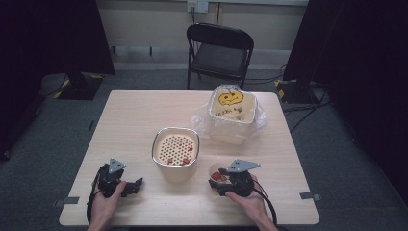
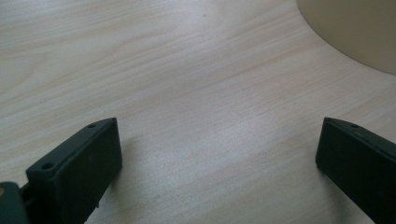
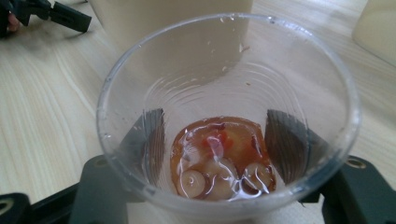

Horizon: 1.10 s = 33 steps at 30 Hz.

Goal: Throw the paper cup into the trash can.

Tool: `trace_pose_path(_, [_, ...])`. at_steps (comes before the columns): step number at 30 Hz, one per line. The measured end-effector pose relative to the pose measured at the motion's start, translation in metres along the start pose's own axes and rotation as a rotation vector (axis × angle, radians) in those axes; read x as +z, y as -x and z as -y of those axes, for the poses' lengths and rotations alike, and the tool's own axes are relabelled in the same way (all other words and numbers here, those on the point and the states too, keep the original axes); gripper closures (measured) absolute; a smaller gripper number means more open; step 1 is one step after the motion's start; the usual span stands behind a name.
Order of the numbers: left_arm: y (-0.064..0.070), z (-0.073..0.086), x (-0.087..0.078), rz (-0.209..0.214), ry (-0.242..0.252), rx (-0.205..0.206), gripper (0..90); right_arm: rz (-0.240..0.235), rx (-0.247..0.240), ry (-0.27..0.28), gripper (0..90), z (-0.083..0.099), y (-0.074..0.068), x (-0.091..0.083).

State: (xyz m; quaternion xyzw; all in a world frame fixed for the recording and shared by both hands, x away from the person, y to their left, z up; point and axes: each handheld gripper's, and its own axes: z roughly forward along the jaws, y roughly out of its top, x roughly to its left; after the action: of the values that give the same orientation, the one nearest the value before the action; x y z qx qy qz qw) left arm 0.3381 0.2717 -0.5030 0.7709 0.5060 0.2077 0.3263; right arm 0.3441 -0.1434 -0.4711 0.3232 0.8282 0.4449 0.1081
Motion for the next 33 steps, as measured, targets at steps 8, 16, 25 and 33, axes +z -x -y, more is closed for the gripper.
trace_pose_path(8, [0.000,0.000,0.000,0.000,0.001,0.000,0.0,0.008,0.002,0.018,40.0,-0.010,0.000,-0.003])
trace_pose_path(16, [0.000,0.000,0.000,0.002,0.000,0.000,0.0,0.037,0.013,0.038,41.1,-0.026,0.006,-0.009])
trace_pose_path(25, [-0.001,-0.001,0.000,0.000,-0.003,0.006,0.0,0.078,0.015,0.028,41.8,-0.041,0.007,-0.016])
trace_pose_path(33, [-0.001,-0.001,0.001,0.000,-0.002,0.004,0.0,0.140,-0.022,0.021,42.4,-0.069,0.009,-0.028])
